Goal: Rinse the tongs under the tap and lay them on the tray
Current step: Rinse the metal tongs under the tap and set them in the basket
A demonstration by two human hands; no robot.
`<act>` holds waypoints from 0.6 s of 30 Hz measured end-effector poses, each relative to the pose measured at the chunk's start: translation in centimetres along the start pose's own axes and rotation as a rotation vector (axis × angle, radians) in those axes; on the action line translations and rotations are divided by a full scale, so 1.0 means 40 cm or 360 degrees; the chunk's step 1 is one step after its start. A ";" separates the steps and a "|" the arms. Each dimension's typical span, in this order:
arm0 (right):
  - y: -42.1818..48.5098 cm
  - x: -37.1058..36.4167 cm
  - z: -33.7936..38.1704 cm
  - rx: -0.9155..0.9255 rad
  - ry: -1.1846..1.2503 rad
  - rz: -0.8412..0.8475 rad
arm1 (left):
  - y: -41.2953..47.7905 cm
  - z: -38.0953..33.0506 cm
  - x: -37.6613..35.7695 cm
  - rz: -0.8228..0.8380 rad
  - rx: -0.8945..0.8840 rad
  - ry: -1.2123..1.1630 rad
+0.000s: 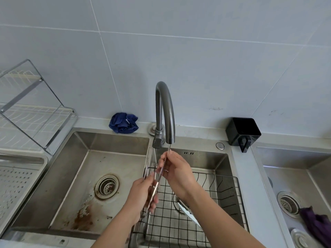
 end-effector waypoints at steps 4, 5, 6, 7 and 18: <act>0.002 -0.027 -0.026 -0.0161 0.0364 0.0033 | 0.009 -0.004 -0.013 -0.0032 0.0005 0.0076; 0.004 -0.025 -0.033 -0.0198 0.0368 -0.0010 | 0.012 -0.006 -0.016 -0.0047 -0.0003 0.0073; 0.007 -0.022 -0.037 -0.0223 0.0341 -0.0043 | 0.016 -0.006 -0.019 -0.0059 -0.0003 0.0073; 0.008 -0.022 -0.037 -0.0226 0.0307 -0.0047 | 0.018 -0.004 -0.022 -0.0063 0.0005 0.0072; 0.011 -0.013 0.011 -0.0086 -0.0087 -0.0009 | 0.034 0.015 -0.045 -0.0024 0.0135 0.0199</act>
Point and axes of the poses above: each hand's wrist, its own y-axis towards the middle knuckle, its own x-axis out of the back of the hand, z = x × y, the point moved 10 cm from there along y, towards the middle knuckle, and after that the axes turned 5 degrees about -z, right-handed, at the moved point
